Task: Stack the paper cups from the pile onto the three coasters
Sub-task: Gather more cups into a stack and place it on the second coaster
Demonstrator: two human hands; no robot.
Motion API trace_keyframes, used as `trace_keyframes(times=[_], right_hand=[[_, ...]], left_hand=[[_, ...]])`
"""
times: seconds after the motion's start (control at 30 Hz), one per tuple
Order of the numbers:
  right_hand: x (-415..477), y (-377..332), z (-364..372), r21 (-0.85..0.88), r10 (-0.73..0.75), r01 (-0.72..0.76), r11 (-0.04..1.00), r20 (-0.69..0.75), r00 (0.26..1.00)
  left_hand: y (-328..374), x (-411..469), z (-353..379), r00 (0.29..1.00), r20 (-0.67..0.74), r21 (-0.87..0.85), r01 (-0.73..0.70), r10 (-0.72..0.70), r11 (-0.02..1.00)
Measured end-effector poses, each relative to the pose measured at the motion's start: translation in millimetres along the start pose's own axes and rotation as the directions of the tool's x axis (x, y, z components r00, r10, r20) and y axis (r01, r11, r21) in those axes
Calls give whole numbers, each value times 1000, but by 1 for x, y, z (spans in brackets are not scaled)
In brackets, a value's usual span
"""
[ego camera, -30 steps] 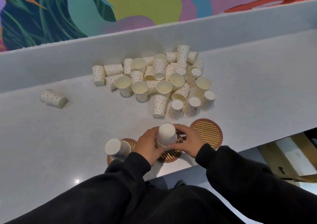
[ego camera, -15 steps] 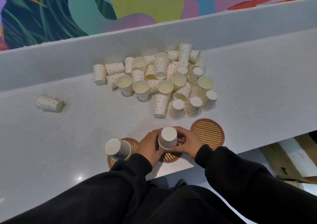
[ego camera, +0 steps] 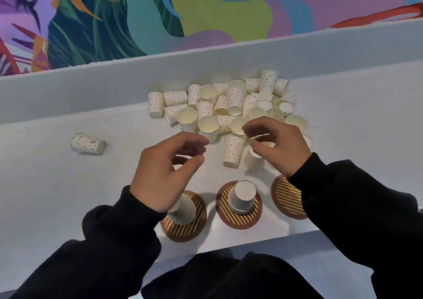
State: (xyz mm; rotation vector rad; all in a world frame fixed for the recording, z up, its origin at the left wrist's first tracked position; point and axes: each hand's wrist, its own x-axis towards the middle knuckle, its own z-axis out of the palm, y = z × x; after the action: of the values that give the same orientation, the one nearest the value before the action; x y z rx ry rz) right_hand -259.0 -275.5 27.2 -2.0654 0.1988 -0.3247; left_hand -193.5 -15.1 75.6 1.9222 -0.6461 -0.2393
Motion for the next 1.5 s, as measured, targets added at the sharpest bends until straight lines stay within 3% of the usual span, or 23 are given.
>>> trace_keyframes(times=[0.17,0.3,0.43,0.53,0.6,0.73,0.87,0.97,1.03,1.07,1.1,1.17,1.2,1.27,1.33,1.5], right_hand=[[59,-21,49,-23,-61,65,998,133,989],[97,-24,98,-42,-53,64,997,219,974],[129,-29,137,-79,-40,65,995,283,958],[153,-30,164,-130,-3,48,990,328,945],[166,-30,179,-157,25,31,987,345,938],[178,-30,203,-155,48,9,988,362,931],[181,-23,221,-162,70,-9,987,378,923],[183,-16,227,-148,94,-40,988,376,922],[183,-13,229,-129,116,-72,989,375,920],[183,-13,230,-115,128,-90,989,378,917],[184,-13,231,-94,139,-112,989,382,914],[185,-14,235,0,179,-194,981,388,904],[187,-15,237,67,204,-248,966,389,898],[190,-17,241,161,247,-328,931,385,889],[194,-20,244,206,264,-355,912,367,892],[199,-8,232,262,304,-355,898,213,928]], left_hand=[[-74,49,-84,983,-185,367,87,-19,926],[-162,69,-143,967,-201,666,253,-158,702],[-232,67,-185,894,-274,770,425,-355,476],[-273,65,-205,823,-274,778,494,-498,389],[-293,67,-212,799,-240,778,498,-551,383],[-316,75,-216,842,-224,835,426,-491,349],[-328,87,-224,847,-211,901,362,-488,239],[-322,97,-226,888,-179,950,268,-424,159],[-310,105,-221,899,-182,939,279,-399,199],[-302,109,-216,903,-185,905,311,-388,291],[-292,114,-209,904,-181,820,356,-388,448],[-267,124,-189,904,-140,468,420,-404,778],[-254,129,-179,912,-106,294,410,-397,863],[-232,140,-159,939,-18,79,343,-342,936],[-216,150,-144,961,63,-29,273,-271,962],[-221,182,-132,952,231,-68,221,-200,973]])
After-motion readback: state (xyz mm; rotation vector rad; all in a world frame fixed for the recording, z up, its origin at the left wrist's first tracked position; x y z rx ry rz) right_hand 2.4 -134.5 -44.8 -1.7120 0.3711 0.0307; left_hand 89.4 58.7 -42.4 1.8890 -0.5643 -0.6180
